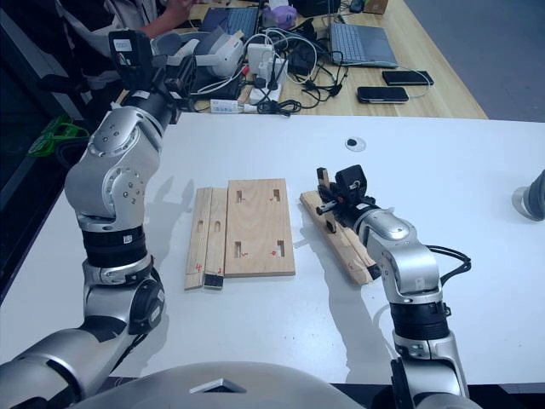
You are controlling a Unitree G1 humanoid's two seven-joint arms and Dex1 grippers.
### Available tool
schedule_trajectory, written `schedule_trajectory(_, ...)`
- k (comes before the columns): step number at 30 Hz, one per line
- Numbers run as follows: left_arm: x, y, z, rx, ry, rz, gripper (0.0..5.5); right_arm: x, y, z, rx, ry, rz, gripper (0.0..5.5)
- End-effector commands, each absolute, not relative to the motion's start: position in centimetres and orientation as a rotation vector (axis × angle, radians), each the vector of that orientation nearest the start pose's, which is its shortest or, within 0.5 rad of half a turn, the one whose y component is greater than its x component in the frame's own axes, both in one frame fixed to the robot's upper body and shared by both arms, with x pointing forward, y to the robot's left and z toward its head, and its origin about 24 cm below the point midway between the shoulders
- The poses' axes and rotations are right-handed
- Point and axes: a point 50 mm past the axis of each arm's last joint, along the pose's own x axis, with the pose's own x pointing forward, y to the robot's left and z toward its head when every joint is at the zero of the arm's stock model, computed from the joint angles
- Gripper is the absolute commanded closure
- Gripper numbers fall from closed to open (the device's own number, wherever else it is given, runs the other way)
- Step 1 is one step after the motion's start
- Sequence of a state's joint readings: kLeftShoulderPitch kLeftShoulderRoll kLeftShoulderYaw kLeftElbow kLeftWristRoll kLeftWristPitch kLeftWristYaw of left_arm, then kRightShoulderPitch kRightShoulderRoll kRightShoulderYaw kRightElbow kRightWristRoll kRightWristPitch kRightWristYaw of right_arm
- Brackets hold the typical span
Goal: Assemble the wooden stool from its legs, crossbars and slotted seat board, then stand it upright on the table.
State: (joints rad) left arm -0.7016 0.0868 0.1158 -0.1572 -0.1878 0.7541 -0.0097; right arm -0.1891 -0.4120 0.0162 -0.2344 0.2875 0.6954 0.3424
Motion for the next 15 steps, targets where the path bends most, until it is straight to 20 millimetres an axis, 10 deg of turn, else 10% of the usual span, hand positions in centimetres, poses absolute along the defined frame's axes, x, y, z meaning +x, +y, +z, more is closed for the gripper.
schedule_trajectory(1, 33.8, 12.1, 21.2, -0.065, -0.073, -0.19, 2.93, 27.8, -18.1, 12.0, -0.152, 0.163, 0.445, 5.1)
schedule_trajectory(6, 34.4, 10.4, 21.2, -0.044, -0.043, -0.257, 2.93, 28.6, -17.1, 14.3, -0.142, 0.058, 0.498, 5.1)
schedule_trajectory(15, 34.5, 9.7, 21.1, -0.048, -0.039, -0.278, 2.93, 28.2, -19.5, 9.7, -0.09, 0.298, 0.43, 5.1)
